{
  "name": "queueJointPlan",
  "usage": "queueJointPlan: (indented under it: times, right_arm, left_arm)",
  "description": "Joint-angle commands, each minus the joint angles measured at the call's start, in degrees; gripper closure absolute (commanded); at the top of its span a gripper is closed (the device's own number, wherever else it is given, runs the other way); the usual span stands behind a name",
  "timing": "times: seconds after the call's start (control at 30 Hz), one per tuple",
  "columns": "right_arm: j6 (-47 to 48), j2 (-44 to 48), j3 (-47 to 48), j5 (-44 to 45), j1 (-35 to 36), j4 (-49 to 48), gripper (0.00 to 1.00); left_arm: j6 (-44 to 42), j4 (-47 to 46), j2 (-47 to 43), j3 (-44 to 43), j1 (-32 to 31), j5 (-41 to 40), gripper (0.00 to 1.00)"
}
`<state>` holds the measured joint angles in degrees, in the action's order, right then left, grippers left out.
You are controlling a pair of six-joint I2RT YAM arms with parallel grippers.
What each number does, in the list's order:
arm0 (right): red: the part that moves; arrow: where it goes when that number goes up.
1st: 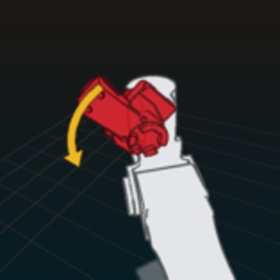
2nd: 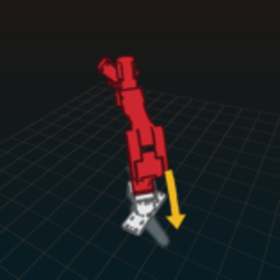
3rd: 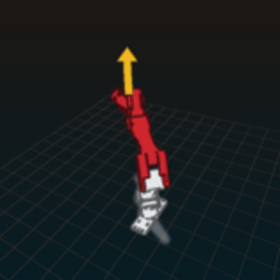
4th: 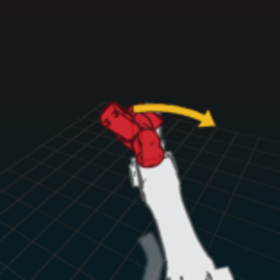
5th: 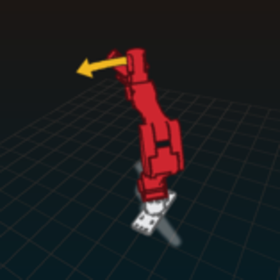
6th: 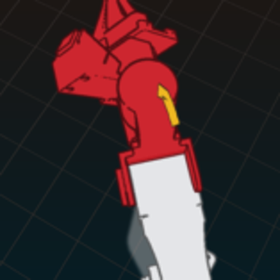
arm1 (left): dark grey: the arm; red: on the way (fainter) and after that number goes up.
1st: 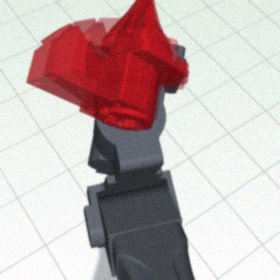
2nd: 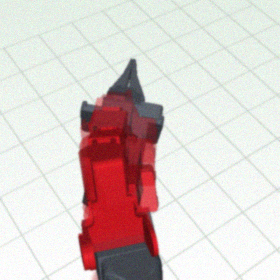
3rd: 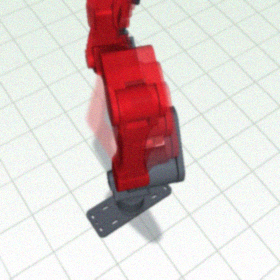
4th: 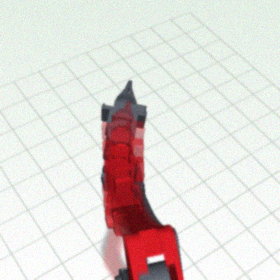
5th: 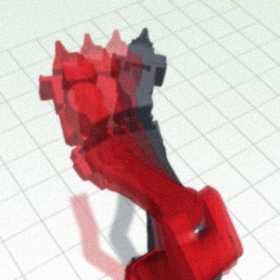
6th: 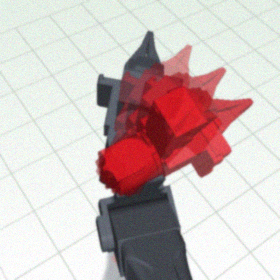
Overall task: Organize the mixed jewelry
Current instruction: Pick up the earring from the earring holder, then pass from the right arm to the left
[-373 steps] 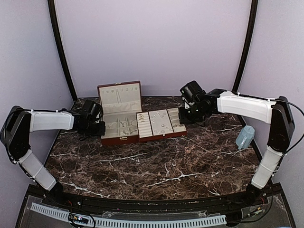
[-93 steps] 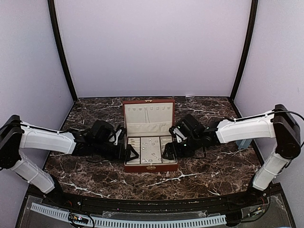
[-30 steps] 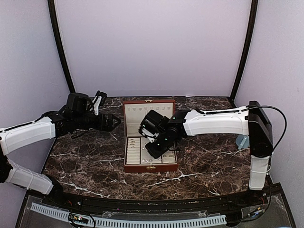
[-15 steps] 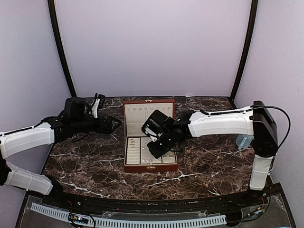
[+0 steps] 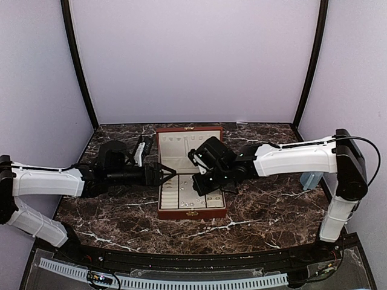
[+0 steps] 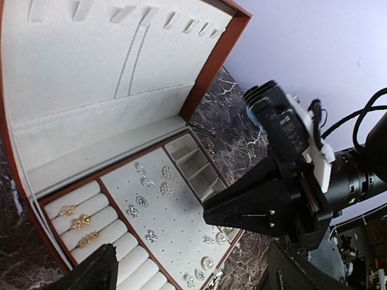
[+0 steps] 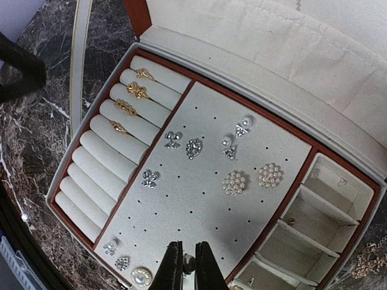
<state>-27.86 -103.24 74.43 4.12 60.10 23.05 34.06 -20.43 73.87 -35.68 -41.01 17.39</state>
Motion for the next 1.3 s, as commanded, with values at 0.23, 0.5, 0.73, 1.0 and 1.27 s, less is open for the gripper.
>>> queueJointPlan:
  times: [0.23, 0.5, 0.73, 1.0, 1.27]
  right_arm:
    - [-3.4, 5.7, -2.5, 2.9, -1.0, -8.8, 1.00]
    - [-3.3, 6.7, -2.1, 3.1, -1.0, -9.3, 1.00]
    - [-3.2, 7.2, -2.3, 2.3, -1.0, -9.8, 1.00]
    - [-2.6, 7.3, -2.5, 1.4, -1.0, -10.0, 1.00]
    - [-2.7, 7.3, -2.9, 1.3, -1.0, -10.2, 1.00]
  left_arm:
    - [9.3, -8.3, 6.2, -0.8, -3.9, 5.3, 0.27]
    - [10.3, -9.8, 12.2, -4.3, -5.8, 7.7, 0.40]
    - [10.6, -11.0, 14.9, -6.0, -6.4, 7.9, 0.43]
    - [10.9, -11.6, 16.6, -7.0, -6.4, 7.3, 0.53]
    - [11.1, -13.5, 16.4, -6.8, -6.4, 7.1, 0.60]
